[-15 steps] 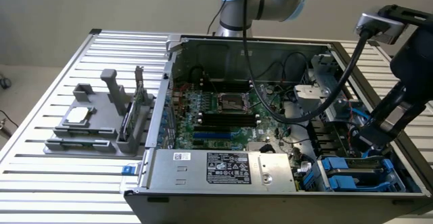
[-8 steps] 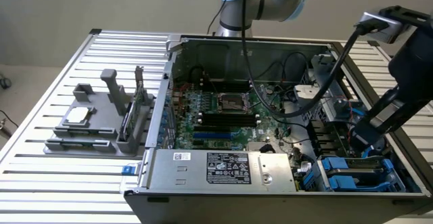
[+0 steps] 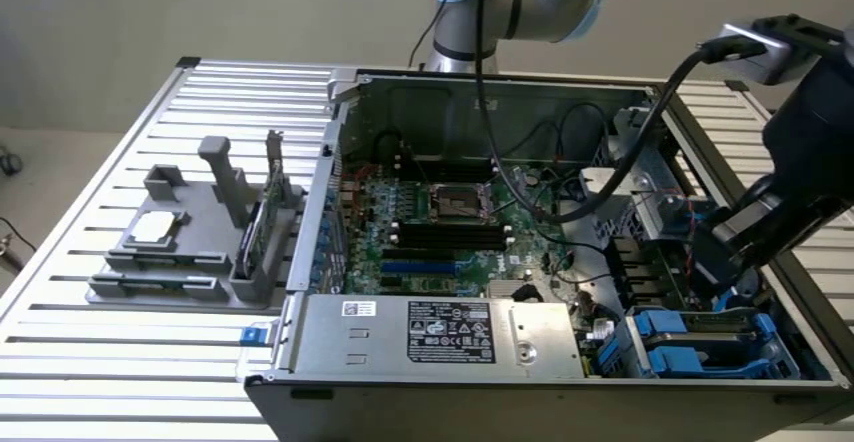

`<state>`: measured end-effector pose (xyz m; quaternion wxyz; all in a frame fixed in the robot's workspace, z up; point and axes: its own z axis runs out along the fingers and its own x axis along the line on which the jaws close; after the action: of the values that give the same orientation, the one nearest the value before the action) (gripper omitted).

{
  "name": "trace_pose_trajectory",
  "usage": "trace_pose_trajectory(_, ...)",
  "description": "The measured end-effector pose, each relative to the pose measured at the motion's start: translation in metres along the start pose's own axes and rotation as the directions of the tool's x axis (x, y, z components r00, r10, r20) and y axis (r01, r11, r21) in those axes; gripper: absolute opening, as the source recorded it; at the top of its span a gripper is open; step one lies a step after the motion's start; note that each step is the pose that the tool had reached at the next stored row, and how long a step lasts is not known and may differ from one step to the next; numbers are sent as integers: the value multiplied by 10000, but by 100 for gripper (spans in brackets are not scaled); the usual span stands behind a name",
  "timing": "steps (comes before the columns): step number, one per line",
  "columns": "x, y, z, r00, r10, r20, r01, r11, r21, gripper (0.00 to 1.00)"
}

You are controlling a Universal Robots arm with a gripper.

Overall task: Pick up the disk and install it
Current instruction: 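Insert the first disk wire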

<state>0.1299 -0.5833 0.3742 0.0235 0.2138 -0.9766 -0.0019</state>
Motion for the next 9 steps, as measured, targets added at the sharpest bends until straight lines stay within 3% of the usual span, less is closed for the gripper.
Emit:
trace_pose_trajectory(5, -1, 0, 19, 9960, 897, 11, -897, 9960, -41, 22)
trace_pose_trajectory(9, -2, -1, 34, 9867, 1626, 16, -1626, 9867, -76, 22)
